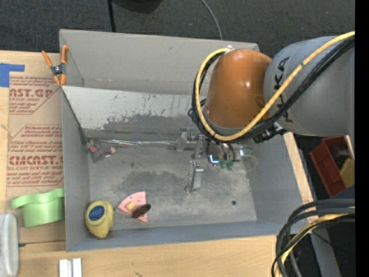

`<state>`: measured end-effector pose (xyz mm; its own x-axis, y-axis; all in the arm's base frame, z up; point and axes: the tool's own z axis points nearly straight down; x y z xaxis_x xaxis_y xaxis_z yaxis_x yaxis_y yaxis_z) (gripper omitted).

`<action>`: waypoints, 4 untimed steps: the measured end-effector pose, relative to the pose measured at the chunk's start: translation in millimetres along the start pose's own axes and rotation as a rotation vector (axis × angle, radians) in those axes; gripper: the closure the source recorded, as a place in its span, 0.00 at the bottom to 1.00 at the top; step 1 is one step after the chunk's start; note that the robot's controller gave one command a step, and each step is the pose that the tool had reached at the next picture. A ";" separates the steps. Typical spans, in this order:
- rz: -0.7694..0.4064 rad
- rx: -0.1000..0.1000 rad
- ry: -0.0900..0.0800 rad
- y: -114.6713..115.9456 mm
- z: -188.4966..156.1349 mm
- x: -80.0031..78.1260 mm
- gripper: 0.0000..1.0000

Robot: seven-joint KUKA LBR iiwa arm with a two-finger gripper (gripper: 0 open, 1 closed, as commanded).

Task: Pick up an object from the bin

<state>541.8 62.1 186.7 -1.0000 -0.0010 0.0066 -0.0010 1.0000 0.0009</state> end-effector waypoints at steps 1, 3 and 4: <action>0.000 0.000 -0.008 -0.3 -4.7 -1.5 0.00; -0.218 0.000 -0.010 50.8 89.8 42.8 0.00; -0.286 0.002 -0.001 81.0 104.4 38.3 0.00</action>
Offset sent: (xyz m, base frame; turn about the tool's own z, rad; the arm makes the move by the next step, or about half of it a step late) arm -0.0342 0.0636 -0.0978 -0.1474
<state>502.7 143.1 82.6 -0.9591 -0.2829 0.0049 -0.2829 0.9591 0.0004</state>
